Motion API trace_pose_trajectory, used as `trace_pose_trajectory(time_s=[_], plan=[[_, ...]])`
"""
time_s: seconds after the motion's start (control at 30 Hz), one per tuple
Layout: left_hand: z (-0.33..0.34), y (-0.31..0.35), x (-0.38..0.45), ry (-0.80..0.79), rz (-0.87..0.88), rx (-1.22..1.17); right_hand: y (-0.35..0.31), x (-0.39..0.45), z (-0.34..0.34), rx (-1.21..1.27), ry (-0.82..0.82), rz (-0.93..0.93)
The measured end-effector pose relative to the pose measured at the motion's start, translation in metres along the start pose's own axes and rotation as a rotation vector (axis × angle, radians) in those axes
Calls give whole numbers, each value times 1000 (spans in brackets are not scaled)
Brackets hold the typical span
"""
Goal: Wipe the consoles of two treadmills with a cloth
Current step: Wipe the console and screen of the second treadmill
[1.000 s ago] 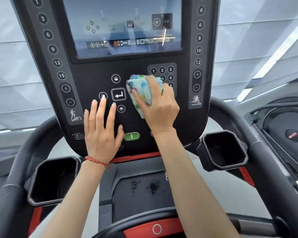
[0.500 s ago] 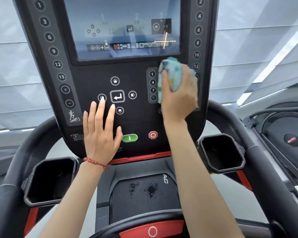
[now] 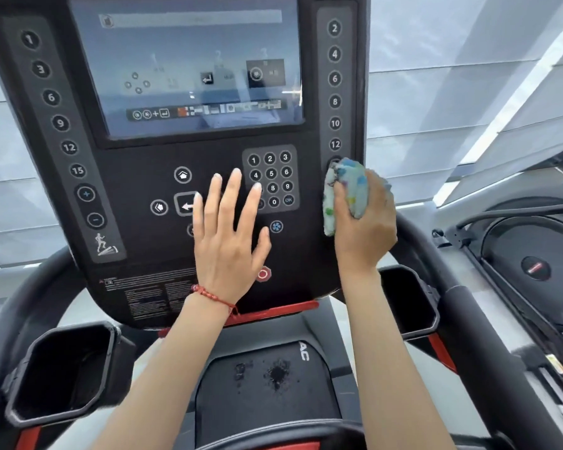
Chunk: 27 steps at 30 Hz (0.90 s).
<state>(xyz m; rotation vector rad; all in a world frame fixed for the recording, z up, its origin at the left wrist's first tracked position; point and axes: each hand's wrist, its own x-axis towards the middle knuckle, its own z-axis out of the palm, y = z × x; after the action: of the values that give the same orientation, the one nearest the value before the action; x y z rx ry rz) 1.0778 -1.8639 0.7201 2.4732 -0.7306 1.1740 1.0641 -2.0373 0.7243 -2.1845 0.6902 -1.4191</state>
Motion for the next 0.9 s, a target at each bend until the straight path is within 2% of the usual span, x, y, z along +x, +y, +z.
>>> trace_pose_trajectory(time_s=[0.2,0.47,0.6,0.77,0.9], plan=[[19,12,20,-12,-30,21,-6,8,6,70,1,8],[24,8,19,-7,-4,72,-48,87,30,98,67,-169],[26,9,18,15,-7,86,-37,68,28,99,64,-155],[26,9,19,21,-6,100,-2,11,13,66,-15,-204],[25,9,19,23,-4,94,-4,24,15,74,-13,-255]])
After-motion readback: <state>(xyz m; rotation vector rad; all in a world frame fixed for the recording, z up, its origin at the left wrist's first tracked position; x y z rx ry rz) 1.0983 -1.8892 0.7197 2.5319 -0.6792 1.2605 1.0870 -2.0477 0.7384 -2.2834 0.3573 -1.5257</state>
